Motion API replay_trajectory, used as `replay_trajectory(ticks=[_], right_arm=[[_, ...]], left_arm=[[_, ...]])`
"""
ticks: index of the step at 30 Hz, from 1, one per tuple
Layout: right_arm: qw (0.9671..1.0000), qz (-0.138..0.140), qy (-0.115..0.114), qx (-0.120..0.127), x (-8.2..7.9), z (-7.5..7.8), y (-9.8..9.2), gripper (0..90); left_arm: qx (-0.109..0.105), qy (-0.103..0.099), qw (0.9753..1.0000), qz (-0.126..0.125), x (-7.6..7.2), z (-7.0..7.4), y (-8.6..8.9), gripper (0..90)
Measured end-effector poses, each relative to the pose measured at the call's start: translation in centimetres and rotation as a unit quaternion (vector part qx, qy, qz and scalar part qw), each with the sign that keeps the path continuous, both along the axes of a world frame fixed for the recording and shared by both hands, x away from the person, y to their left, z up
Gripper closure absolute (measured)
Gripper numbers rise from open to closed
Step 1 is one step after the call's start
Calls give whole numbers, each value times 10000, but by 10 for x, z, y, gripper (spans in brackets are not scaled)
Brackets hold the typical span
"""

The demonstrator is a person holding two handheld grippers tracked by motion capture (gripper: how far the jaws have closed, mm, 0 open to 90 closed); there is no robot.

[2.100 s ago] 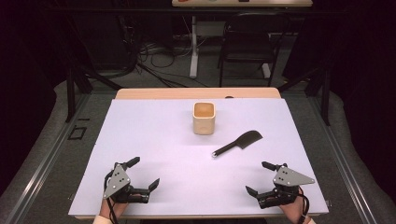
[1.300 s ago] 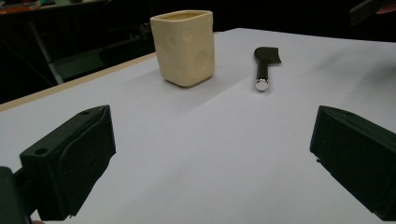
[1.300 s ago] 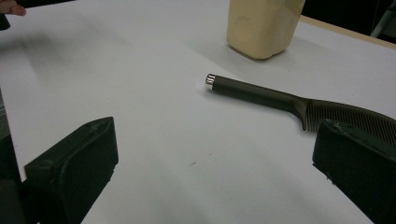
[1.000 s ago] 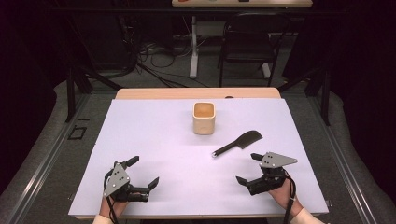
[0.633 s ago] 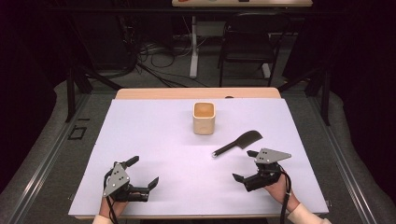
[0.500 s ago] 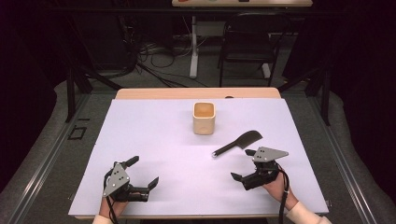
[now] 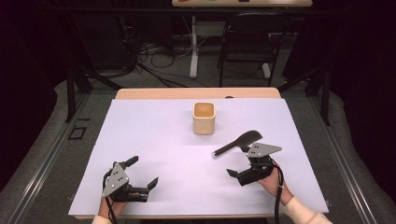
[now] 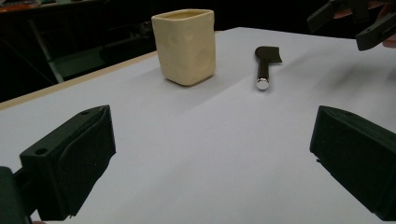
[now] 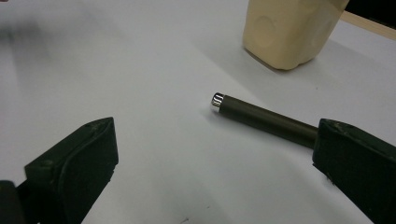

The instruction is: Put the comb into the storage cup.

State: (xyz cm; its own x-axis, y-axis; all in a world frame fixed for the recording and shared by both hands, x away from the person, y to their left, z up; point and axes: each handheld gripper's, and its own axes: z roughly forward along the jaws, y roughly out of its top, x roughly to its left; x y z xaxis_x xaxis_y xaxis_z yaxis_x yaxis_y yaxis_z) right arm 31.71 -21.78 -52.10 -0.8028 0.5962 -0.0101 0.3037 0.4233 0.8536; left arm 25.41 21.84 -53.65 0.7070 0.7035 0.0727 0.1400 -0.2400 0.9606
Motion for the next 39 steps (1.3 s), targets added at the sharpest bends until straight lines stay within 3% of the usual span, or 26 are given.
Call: replay_trajectory(ticks=[13, 39], right_arm=[[10000, -37, -75, -52, 7, 6, 5, 0], [9997, -176, 148, -97, 45, 0, 26, 0]], left_arm=[[30, -9, 10000, -6, -1, 0, 0, 2], [21, -26, 10000, -2, -1, 1, 2, 2]])
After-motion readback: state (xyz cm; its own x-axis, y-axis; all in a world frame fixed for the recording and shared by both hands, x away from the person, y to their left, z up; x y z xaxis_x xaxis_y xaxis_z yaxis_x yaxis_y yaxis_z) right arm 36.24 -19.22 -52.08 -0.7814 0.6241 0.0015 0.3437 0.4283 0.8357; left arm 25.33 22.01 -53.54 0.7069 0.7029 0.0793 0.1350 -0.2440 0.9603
